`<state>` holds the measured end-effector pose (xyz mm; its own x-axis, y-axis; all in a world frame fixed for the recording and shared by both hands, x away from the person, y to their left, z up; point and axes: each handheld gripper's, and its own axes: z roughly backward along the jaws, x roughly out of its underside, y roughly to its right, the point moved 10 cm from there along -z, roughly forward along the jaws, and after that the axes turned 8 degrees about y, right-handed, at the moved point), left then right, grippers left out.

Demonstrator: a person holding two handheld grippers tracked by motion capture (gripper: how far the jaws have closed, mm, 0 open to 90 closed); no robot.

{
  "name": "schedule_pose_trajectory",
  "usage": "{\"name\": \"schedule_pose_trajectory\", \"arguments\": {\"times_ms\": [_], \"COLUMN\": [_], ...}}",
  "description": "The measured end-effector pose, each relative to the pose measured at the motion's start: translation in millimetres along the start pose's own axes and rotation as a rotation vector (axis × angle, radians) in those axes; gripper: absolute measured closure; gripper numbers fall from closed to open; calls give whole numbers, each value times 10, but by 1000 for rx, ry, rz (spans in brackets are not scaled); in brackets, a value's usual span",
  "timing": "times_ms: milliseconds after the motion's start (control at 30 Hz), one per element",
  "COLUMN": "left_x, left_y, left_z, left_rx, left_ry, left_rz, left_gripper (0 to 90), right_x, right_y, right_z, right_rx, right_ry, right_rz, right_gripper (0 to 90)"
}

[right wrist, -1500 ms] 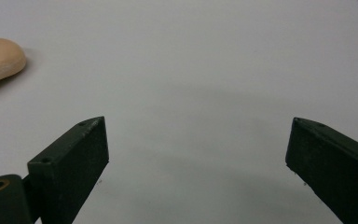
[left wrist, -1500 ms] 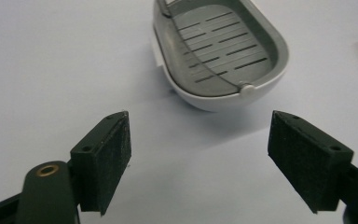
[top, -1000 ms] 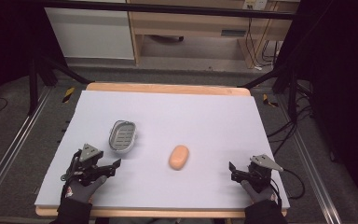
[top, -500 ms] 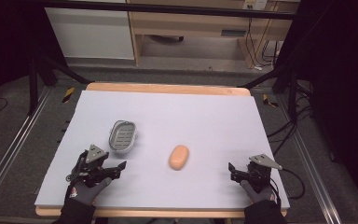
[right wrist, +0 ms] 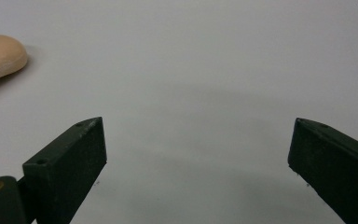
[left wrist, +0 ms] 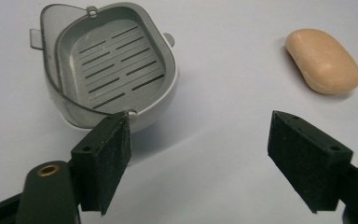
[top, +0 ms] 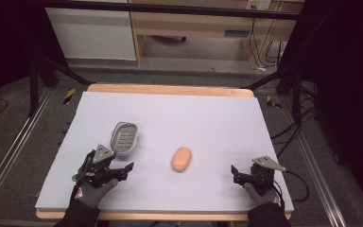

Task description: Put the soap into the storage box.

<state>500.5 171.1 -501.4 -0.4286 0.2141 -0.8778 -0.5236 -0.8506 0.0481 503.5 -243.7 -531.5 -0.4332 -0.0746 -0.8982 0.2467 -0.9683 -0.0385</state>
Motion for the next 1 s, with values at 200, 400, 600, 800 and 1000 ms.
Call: {"name": "schedule_pose_trajectory", "arguments": {"times_ms": [200,400,600,800,1000], "left_x": [-54,-142,-230,-338,-404], "left_y": [75,150,241,362,488], "left_z": [-10,-25,-92,-173,-290], "left_rx": [20,38,64,83,104], "left_ry": [3,4,-5,-3,-4], "left_rz": [0,-17,-42,-50,-49], "left_gripper": [211,210,210,209,208], "right_x": [-5,-17,-22,-23,-31], "right_y": [2,-15,0,-1,7], "right_z": [-3,-5,-8,-7,-13], "right_rx": [2,3,17,19,21], "right_ry": [3,8,9,7,10], "right_rz": [2,11,12,9,15], "right_gripper": [44,44,43,43,42]}}
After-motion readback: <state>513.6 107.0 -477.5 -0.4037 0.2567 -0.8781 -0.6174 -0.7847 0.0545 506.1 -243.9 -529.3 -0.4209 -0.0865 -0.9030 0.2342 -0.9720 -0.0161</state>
